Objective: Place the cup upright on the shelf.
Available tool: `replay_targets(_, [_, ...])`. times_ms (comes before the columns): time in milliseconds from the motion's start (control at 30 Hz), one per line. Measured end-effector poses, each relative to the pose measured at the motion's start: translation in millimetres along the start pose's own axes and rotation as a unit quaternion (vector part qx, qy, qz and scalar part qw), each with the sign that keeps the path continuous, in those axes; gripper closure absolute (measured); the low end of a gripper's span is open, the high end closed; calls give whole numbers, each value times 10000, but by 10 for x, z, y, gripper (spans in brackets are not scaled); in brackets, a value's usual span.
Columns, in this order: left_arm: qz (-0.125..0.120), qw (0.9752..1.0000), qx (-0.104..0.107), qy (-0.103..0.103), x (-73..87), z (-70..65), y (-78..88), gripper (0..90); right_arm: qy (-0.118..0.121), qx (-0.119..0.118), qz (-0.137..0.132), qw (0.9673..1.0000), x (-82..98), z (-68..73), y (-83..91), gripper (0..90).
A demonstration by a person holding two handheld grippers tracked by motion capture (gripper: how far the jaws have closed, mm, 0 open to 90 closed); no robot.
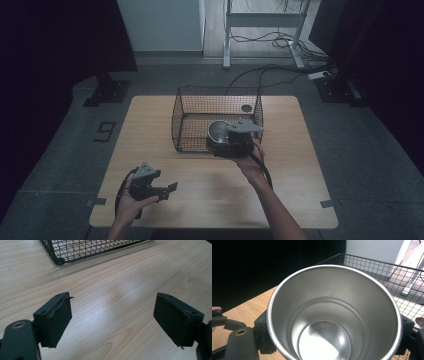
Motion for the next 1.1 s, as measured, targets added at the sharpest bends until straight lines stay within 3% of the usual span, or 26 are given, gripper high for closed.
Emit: replay_targets(1100, [-44,10000,-25,30,-1,47,50,152,-118,430,155,9989,-280,-300,-323,183])
Point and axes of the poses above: each handheld gripper's, and its own axes: y roughly backward along the jaws, x roughly out of its underside, z roughly to its left, the point moved 7 cm from there along -y, roughly forward along the jaws, and after that the axes turned 8 degrees about -y, right-handed, at the moved point
